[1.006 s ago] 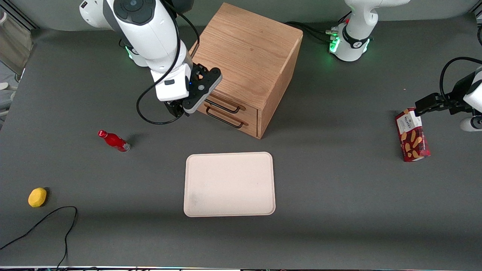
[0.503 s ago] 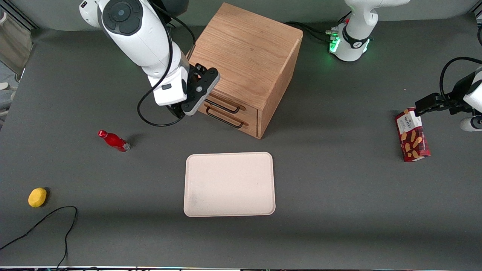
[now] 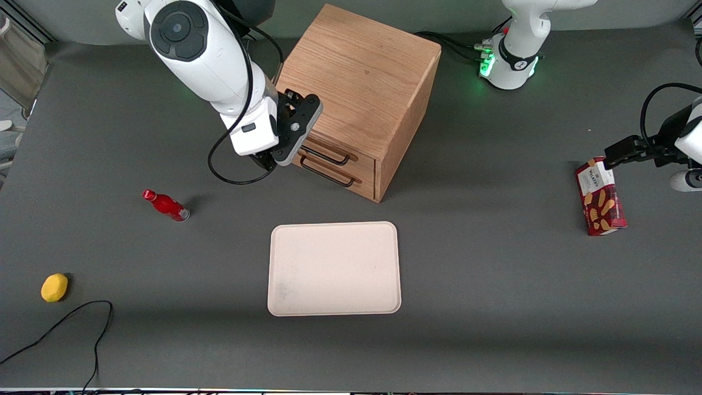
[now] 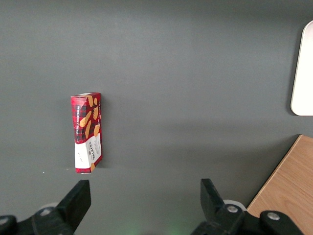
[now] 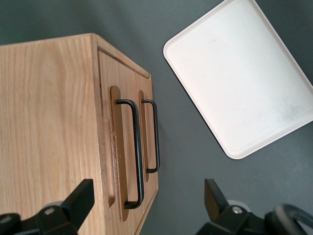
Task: Open upper drawer
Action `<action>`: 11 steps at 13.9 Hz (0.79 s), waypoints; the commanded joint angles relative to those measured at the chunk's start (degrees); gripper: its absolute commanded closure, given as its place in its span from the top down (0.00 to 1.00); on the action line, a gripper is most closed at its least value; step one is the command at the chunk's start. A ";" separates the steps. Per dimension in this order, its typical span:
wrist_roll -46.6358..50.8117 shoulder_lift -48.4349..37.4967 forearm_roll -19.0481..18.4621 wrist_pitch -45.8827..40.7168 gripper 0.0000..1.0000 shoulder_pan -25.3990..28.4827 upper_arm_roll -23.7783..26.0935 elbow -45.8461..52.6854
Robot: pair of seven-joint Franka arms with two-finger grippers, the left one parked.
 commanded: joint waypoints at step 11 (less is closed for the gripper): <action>-3.37 1.02 1.91 -0.77 1.00 -0.56 -0.10 -2.45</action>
